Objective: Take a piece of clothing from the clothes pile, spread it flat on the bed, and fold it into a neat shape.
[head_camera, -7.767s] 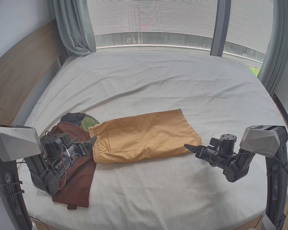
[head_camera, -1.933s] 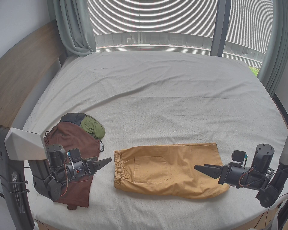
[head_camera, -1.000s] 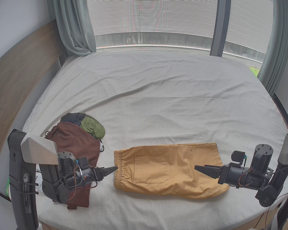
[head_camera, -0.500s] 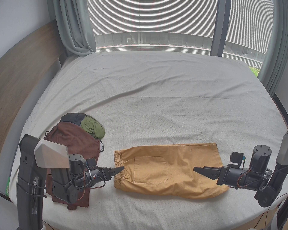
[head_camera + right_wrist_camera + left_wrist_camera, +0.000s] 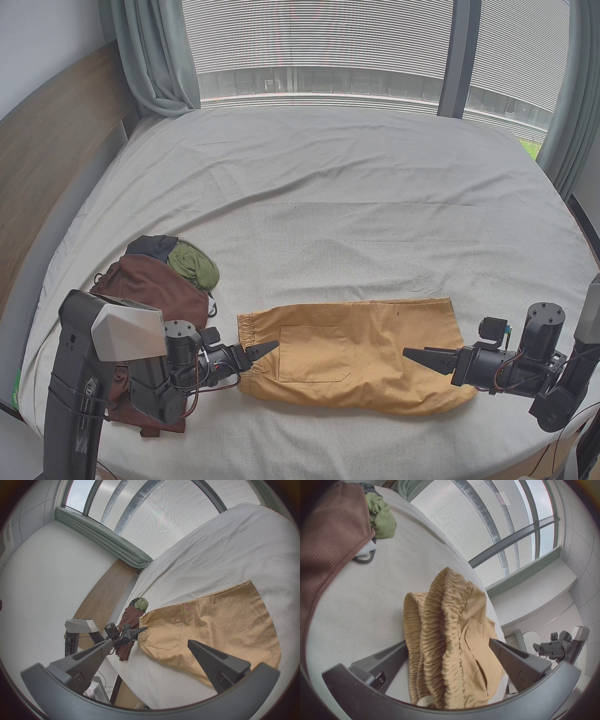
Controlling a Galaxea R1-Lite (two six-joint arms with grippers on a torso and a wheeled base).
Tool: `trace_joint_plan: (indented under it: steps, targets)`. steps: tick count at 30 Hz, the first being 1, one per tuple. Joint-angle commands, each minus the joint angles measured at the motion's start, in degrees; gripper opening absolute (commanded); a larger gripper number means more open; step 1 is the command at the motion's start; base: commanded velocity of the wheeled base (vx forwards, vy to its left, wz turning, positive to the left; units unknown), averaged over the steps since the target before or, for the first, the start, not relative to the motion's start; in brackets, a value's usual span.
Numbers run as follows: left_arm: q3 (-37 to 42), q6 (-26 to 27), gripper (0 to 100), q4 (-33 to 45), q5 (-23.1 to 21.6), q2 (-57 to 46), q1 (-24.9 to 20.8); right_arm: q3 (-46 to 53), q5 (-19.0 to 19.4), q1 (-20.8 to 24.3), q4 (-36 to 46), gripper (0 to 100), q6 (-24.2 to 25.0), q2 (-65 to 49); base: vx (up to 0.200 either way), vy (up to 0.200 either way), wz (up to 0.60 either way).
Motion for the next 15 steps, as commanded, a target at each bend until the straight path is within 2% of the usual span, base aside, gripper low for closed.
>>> trace_joint_plan:
  steps: [1, 8, 9, 15]
  targets:
    - [-0.94, -0.82, 100, -0.05, 1.4, 0.65, -1.21, -0.01, 0.03, 0.12, -0.01, 100, 0.0, 0.13, 0.0, 0.0, 0.0]
    - [-1.82, -0.82, 100, -0.05, 2.63, 1.09, -1.73, -0.01, 0.03, 0.3, -0.01, 100, 0.0, 0.22, 0.0, 0.0, 0.0]
    - [-1.82, -0.91, 0, -0.05, 2.63, 1.09, -1.73, -0.01, 0.03, 0.3, -0.01, 100, 0.0, 0.22, 0.0, 0.0, 0.0]
    - [-1.47, -0.82, 0, -0.05, 2.19, 1.18, -1.29, -0.01, 0.03, 0.3, -0.01, 100, 0.0, 0.22, 0.0, 0.0, 0.0]
